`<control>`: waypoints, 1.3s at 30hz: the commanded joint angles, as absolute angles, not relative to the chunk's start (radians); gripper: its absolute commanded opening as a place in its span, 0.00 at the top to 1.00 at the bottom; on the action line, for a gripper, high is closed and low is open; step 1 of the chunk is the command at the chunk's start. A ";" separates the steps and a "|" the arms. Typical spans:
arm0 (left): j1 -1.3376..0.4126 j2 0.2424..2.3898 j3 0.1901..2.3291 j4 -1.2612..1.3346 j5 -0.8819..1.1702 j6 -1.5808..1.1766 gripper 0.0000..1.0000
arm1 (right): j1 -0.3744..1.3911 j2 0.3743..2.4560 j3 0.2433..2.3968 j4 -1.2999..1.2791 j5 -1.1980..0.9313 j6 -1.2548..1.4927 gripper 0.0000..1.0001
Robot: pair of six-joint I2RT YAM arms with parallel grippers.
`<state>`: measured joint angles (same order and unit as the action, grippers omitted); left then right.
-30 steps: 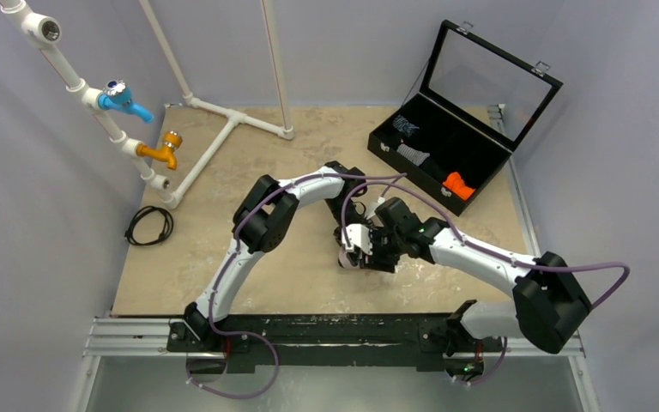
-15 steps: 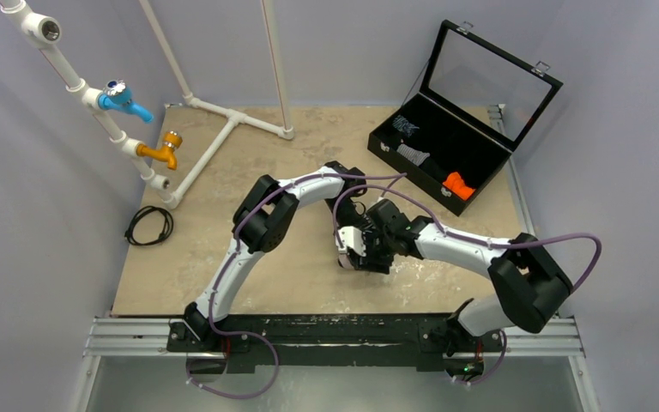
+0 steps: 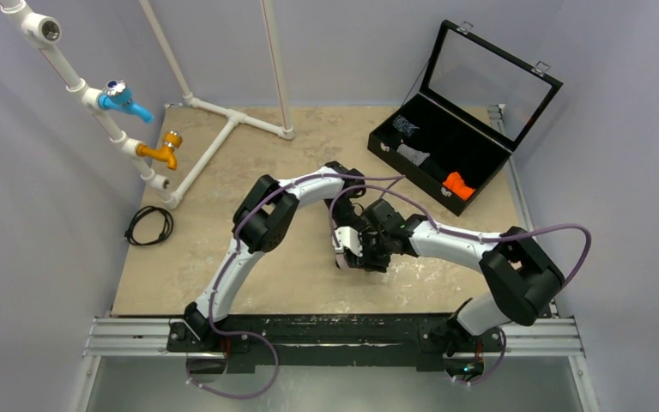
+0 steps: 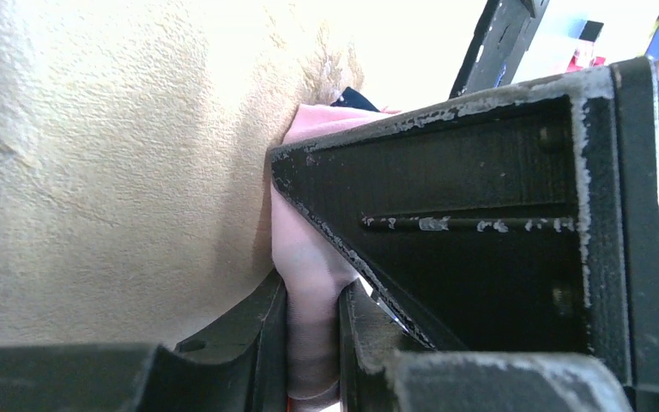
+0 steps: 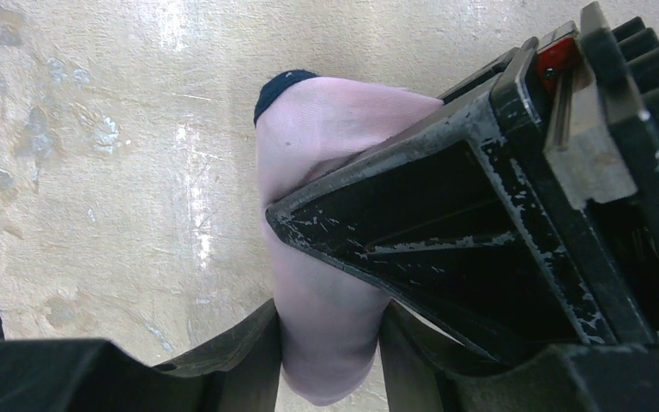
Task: Roll the underwear
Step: Roll the underwear to the center of the board, then pick up the underwear from the center of the board.
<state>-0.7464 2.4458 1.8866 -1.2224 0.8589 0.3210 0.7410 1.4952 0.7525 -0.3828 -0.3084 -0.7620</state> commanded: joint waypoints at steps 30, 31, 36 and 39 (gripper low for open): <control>-0.750 2.424 1.593 -0.748 0.487 0.149 1.00 | 0.708 1.531 0.737 -0.255 -0.492 -0.720 0.46; -0.751 2.426 1.594 -0.749 0.489 0.149 1.00 | 0.708 1.538 0.738 -0.255 -0.490 -0.722 0.46; -0.750 2.425 1.594 -0.749 0.490 0.149 1.00 | 0.709 1.561 0.749 -0.259 -0.483 -0.720 0.55; -0.749 2.423 1.595 -0.749 0.490 0.149 1.00 | 0.709 1.580 0.761 -0.276 -0.488 -0.722 0.66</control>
<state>-0.7311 2.3119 1.6333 -0.9874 0.8566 0.0628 0.6991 1.5215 0.7361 -0.2947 -0.4576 -0.7128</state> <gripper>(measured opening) 0.183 0.399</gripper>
